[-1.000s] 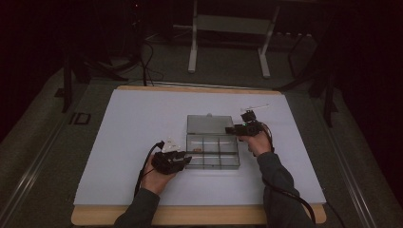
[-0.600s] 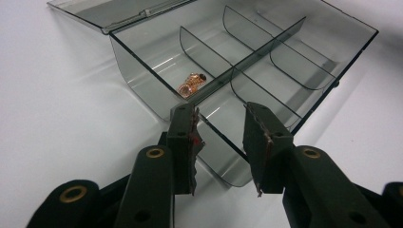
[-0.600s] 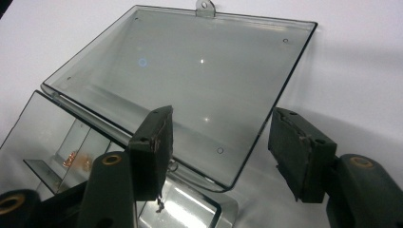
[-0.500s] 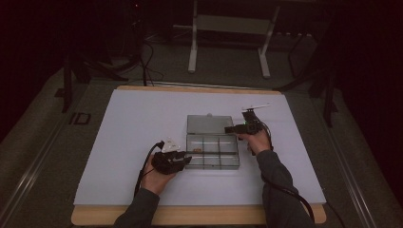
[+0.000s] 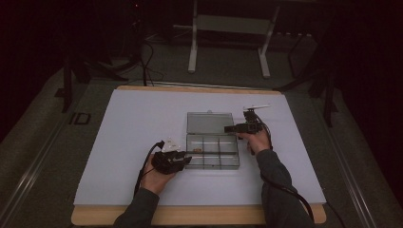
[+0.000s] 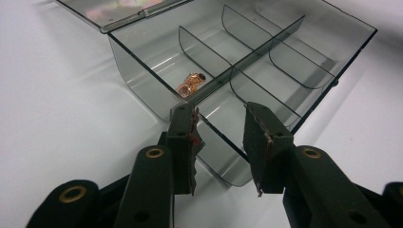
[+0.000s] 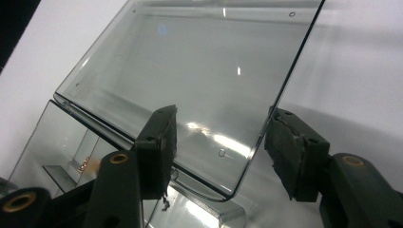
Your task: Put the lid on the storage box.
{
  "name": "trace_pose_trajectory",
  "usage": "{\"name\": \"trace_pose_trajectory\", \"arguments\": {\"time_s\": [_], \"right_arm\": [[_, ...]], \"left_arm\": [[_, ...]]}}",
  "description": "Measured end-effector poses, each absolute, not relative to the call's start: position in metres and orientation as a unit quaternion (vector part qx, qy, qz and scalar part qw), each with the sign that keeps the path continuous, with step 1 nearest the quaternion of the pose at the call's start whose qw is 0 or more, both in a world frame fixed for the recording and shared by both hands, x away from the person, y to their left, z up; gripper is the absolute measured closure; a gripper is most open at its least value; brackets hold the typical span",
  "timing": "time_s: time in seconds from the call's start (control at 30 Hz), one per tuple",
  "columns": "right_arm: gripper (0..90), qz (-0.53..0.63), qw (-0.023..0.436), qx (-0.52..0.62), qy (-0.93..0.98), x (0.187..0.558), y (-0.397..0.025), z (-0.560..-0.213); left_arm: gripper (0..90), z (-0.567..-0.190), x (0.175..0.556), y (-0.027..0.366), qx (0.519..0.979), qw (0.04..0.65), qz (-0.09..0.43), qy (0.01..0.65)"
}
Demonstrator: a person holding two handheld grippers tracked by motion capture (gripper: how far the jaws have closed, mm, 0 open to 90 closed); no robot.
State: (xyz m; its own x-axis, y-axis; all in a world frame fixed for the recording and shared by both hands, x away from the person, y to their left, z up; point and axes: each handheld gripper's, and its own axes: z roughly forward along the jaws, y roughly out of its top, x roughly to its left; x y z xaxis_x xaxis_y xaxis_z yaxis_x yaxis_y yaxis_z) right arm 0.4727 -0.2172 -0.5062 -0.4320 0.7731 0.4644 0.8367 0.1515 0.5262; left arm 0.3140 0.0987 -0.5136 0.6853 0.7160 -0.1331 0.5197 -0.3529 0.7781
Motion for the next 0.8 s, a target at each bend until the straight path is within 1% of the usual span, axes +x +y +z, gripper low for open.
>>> {"name": "trace_pose_trajectory", "arguments": {"time_s": [0.1,0.17,0.2,0.23,0.37,0.53,0.63,0.8], "right_arm": [[47.9,-0.378,0.027,-0.524,-0.763,0.471,-0.216,-0.504],[49.6,-0.380,0.024,-0.523,-0.763,0.471,-0.217,-0.503],[52.6,-0.385,0.019,-0.520,-0.762,0.470,-0.219,-0.502],[53.8,-0.387,0.016,-0.519,-0.762,0.469,-0.220,-0.502],[56.9,-0.391,0.003,-0.513,-0.764,0.467,-0.220,-0.500],[63.0,-0.401,-0.021,-0.504,-0.764,0.462,-0.221,-0.496],[64.5,-0.403,-0.033,-0.500,-0.766,0.459,-0.221,-0.494],[68.6,-0.403,-0.070,-0.484,-0.774,0.451,-0.219,-0.489]], "left_arm": [[65.6,-0.514,0.314,0.099,0.814,0.424,0.115,0.379],[65.6,-0.514,0.314,0.099,0.814,0.424,0.115,0.379],[65.6,-0.513,0.314,0.099,0.815,0.424,0.115,0.379],[65.6,-0.513,0.314,0.099,0.815,0.424,0.115,0.379],[65.6,-0.513,0.314,0.099,0.815,0.424,0.113,0.379],[65.6,-0.514,0.315,0.100,0.815,0.426,0.111,0.378],[65.5,-0.514,0.315,0.100,0.815,0.426,0.111,0.377],[65.5,-0.514,0.315,0.100,0.813,0.429,0.109,0.378]]}}
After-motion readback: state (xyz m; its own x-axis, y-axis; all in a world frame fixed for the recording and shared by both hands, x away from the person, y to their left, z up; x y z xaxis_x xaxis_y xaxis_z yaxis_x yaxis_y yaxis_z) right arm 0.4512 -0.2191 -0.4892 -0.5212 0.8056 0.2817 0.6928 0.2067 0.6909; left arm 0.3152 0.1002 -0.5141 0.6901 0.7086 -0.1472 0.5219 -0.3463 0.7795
